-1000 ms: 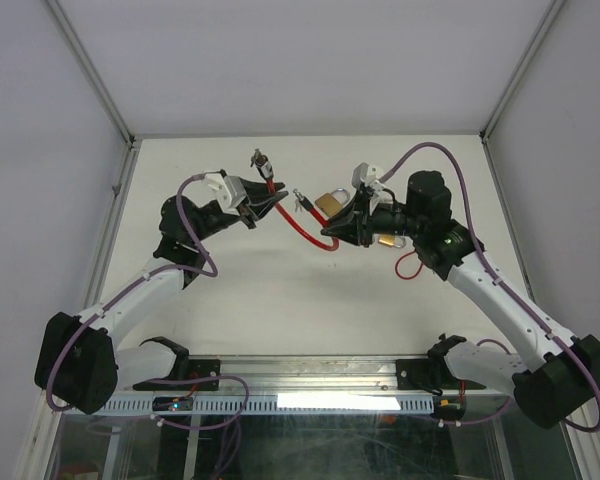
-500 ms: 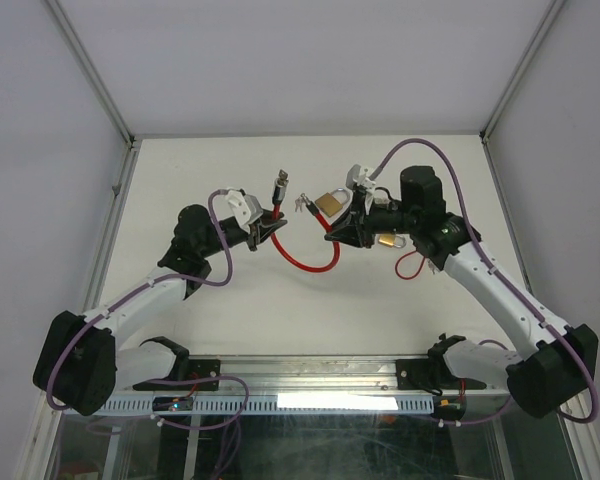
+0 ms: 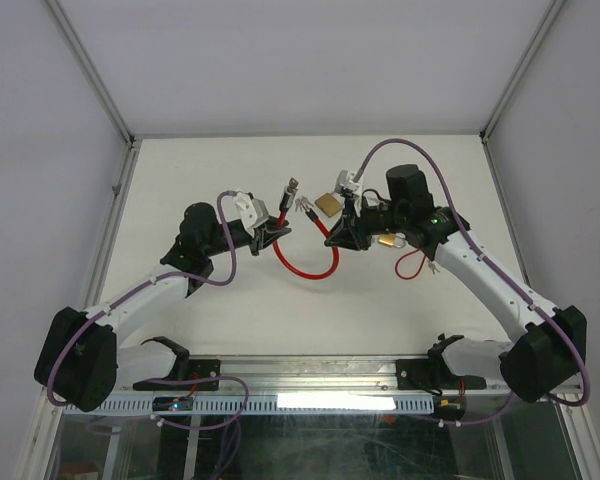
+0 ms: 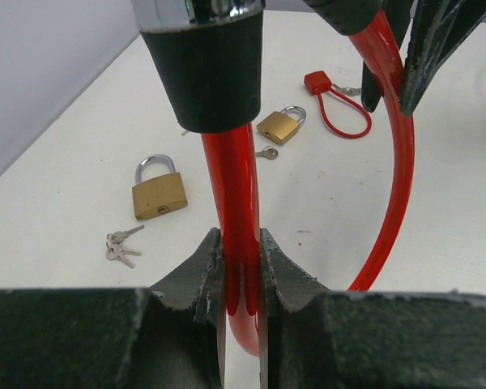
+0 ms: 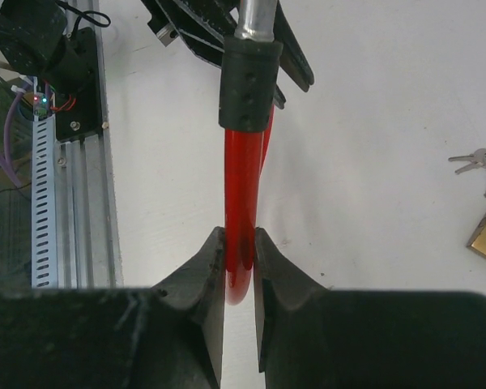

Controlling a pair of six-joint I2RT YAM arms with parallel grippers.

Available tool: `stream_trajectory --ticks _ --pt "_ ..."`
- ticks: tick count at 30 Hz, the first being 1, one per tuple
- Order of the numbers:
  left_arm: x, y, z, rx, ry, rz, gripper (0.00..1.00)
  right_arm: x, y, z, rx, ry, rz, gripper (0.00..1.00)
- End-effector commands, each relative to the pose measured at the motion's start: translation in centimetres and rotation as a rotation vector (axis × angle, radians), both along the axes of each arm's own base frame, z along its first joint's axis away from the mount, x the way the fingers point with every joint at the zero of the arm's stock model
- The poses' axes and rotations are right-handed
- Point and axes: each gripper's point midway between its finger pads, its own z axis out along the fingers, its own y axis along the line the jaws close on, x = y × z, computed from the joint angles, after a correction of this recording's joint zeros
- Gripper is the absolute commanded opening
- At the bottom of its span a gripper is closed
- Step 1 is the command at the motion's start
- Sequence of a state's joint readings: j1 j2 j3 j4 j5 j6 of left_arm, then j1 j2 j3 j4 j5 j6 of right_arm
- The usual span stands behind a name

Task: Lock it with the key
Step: Lock the lock.

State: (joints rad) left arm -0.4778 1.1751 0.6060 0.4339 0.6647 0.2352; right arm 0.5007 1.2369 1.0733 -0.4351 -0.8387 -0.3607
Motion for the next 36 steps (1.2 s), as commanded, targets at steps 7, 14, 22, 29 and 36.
stream_trajectory --ticks 7,14,22,29,36 --pt "-1.5 -1.8 1.6 0.010 -0.051 -0.132 0.00 1.5 0.8 2.8 0.007 -0.147 -0.004 0.00" --pt "-1.8 -2.2 1.2 0.030 -0.038 -0.152 0.00 1.7 0.7 2.5 -0.008 -0.135 -0.012 0.00" --pt "-2.2 -2.4 0.8 0.056 -0.029 -0.165 0.00 1.9 0.5 2.3 -0.029 -0.136 -0.021 0.00" --pt "-2.4 -2.7 -0.2 0.104 -0.014 -0.180 0.00 1.8 -0.5 2.3 -0.078 -0.165 -0.025 0.00" --pt "-2.4 -2.9 -0.8 0.148 0.014 -0.175 0.00 2.0 -2.7 3.0 -0.128 -0.220 -0.059 0.00"
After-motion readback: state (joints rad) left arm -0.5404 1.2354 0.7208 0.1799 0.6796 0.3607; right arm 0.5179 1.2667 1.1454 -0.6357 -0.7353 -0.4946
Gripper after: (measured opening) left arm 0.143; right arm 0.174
